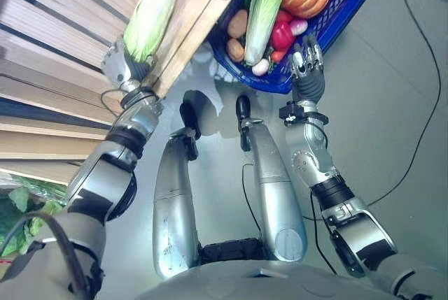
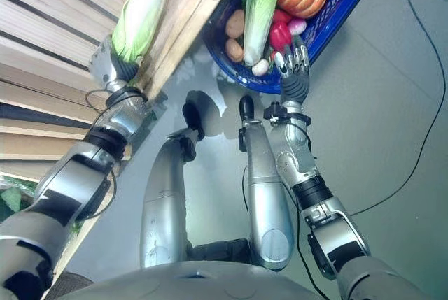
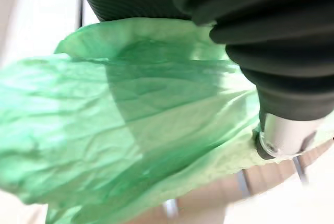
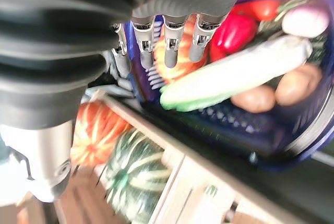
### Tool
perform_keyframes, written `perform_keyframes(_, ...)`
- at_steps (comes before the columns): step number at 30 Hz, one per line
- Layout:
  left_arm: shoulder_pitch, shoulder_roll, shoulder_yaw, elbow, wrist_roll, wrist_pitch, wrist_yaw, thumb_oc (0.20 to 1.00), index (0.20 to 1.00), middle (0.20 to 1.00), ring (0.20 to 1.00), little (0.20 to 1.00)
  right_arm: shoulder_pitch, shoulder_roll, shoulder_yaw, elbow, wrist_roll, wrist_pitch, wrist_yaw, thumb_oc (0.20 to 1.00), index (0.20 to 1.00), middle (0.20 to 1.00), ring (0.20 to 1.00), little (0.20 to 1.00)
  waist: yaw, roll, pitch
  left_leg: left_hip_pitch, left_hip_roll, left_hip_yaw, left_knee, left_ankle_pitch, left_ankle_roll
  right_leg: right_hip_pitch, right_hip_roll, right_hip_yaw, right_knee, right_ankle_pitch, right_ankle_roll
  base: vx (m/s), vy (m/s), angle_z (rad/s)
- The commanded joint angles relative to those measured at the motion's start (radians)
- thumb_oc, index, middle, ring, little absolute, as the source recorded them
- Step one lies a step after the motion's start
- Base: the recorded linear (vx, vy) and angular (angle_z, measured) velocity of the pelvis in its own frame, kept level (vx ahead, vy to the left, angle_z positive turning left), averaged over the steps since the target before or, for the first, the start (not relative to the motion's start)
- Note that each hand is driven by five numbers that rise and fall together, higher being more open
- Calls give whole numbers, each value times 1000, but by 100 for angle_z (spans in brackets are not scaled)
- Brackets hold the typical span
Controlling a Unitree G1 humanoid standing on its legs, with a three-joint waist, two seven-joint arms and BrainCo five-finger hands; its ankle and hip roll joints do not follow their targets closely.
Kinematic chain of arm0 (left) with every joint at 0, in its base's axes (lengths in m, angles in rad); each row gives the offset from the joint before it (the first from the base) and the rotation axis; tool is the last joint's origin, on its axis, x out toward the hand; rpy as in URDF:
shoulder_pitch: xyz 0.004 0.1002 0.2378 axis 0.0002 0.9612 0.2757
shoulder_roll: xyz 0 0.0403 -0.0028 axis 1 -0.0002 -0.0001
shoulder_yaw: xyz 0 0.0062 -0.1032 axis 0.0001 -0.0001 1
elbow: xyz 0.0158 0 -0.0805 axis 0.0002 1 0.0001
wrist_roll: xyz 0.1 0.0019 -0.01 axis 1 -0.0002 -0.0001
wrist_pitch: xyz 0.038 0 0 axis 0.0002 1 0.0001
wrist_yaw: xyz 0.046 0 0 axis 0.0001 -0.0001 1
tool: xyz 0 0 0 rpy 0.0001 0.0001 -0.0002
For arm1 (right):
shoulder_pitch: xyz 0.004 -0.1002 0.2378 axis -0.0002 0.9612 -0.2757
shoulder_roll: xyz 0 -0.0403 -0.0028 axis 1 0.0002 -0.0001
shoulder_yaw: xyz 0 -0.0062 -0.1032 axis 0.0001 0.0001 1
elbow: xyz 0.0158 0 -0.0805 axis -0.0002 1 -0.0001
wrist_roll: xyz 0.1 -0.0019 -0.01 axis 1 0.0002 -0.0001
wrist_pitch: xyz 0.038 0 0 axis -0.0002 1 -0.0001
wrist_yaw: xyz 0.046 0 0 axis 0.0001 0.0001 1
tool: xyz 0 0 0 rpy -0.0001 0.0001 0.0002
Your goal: Pick up fruits and vegetables into the basket
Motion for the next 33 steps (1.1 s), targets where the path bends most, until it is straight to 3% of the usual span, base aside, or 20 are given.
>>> perform_keyframes(1, 90, 101, 73, -99, 120, -123, 62, 200, 200, 200, 200, 200, 72, -8, -47, -143, -52, -4, 67, 1000, 1000, 1000, 1000, 1000, 50, 2, -59, 107, -50, 3, -101, -18, -41, 150, 23, -54, -141, 41, 59, 32, -33, 24)
perform_keyframes(7, 325, 129, 145, -337, 190, -217, 63, 200, 200, 200, 200, 200, 149, -25, -74, -162, -53, 14, 132, 1000, 1000, 1000, 1000, 1000, 93, 13, -61, 360, -86, -54, -262, 24, -42, 420, 20, -65, -324, 62, 55, 60, -19, 19)
perform_keyframes(12, 469, 122, 185, -470, 238, -296, 7, 200, 200, 200, 200, 200, 224, -39, -92, -180, -19, 20, 195, 1000, 1000, 1000, 1000, 1000, 115, 18, -143, 496, -96, -92, -428, 71, -42, 571, 13, -97, -486, 91, 52, 136, -16, 19)
perform_keyframes(16, 555, 116, 206, -585, 263, -371, -92, 200, 200, 200, 200, 200, 261, -47, -99, -201, -5, 31, 255, 1000, 1000, 1000, 1000, 1000, 130, 24, -214, 608, -89, -122, -574, 117, -42, 693, 18, -111, -620, 127, 52, 117, -22, 13)
perform_keyframes(17, 584, 102, 205, -636, 264, -414, -155, 200, 200, 200, 200, 200, 263, -44, -97, -207, -25, 40, 286, 1000, 1000, 1000, 1000, 1000, 140, 27, -253, 651, -86, -135, -625, 130, -40, 739, 18, -115, -671, 143, 54, 67, -6, 21)
perform_keyframes(22, 627, 94, 185, -723, 247, -506, -280, 200, 200, 200, 200, 200, 267, -62, -90, -211, -76, 81, 335, 1000, 1000, 1000, 1000, 1000, 158, 28, -318, 719, -76, -157, -687, 145, -40, 814, 14, -130, -741, 167, 60, 83, -13, 15)
perform_keyframes(26, 640, 85, 141, -779, 159, -596, -417, 200, 200, 200, 200, 200, 242, -84, -83, -183, -11, 129, 429, 1000, 1000, 1000, 1000, 1000, 172, 23, -383, 775, -66, -163, -716, 140, -35, 867, 9, -141, -786, 185, 67, 114, -12, 10)
perform_keyframes(33, 649, 76, 67, -831, 78, -652, -550, 200, 200, 200, 200, 200, 226, -75, -64, -174, 85, 186, 492, 1000, 1000, 1000, 1000, 1000, 171, 14, -428, 824, -57, -135, -721, 115, -24, 902, 7, -144, -786, 176, 73, 71, 2, 0)
